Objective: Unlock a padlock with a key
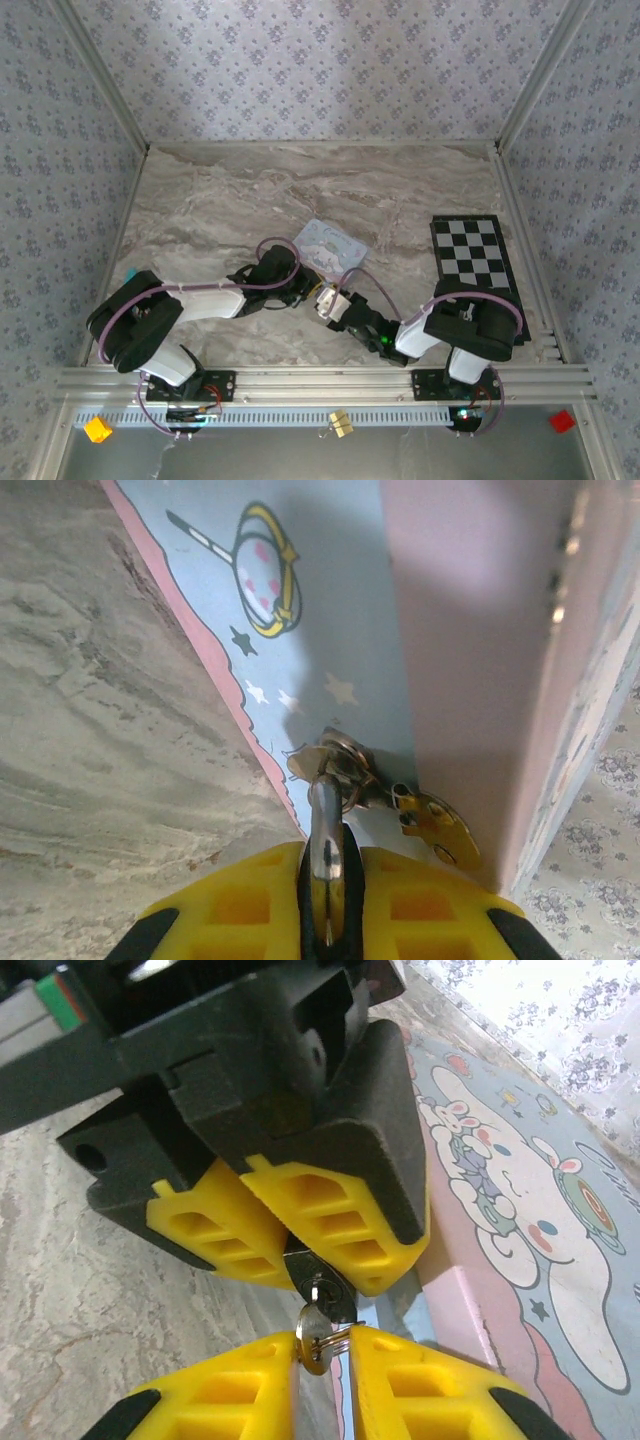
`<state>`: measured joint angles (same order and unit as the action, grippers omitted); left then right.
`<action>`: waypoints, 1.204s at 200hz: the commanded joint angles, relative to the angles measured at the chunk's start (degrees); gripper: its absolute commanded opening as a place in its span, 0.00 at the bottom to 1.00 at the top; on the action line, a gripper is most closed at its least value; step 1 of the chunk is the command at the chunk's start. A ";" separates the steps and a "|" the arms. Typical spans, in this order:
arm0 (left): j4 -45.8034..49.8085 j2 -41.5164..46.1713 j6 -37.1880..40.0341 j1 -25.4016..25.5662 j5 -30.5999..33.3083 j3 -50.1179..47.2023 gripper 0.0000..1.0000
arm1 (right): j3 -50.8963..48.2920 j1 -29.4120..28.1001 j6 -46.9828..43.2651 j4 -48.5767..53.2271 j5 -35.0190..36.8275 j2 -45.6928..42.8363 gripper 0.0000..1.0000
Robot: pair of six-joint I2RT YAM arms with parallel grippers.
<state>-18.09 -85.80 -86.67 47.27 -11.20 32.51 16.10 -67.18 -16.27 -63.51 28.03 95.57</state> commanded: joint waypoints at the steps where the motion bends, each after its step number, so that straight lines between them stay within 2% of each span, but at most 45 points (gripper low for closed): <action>1: 0.25 0.41 -0.42 0.99 -1.30 0.19 0.00 | 1.25 1.15 2.74 -1.49 0.62 -0.06 0.20; 133: -0.52 -1.87 -0.77 2.13 -2.08 2.12 0.00 | 2.59 2.02 5.67 -0.34 -2.46 1.02 0.19; 181: -0.77 -1.25 -0.65 2.22 -1.39 1.80 0.00 | 1.95 3.29 10.44 1.50 -1.03 0.80 0.11; 198: -1.29 -0.98 -0.34 2.15 -0.78 1.68 0.00 | 1.61 3.99 14.72 3.57 -0.95 -0.66 0.08; 211: -1.93 -1.03 0.09 2.00 -0.32 1.60 0.00 | 1.26 5.24 20.02 6.42 -4.07 -3.14 0.06; 230: -3.60 -0.74 1.78 1.52 1.14 0.97 0.00 | 1.88 9.98 32.73 14.82 -13.40 -7.80 0.04; 241: -3.40 -0.11 3.09 1.07 2.95 0.34 0.00 | 1.67 13.71 38.84 15.98 -20.05 -9.16 0.02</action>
<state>-20.88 -87.11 -87.02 48.38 -9.10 33.21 17.19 -60.40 5.41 -55.83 17.12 90.21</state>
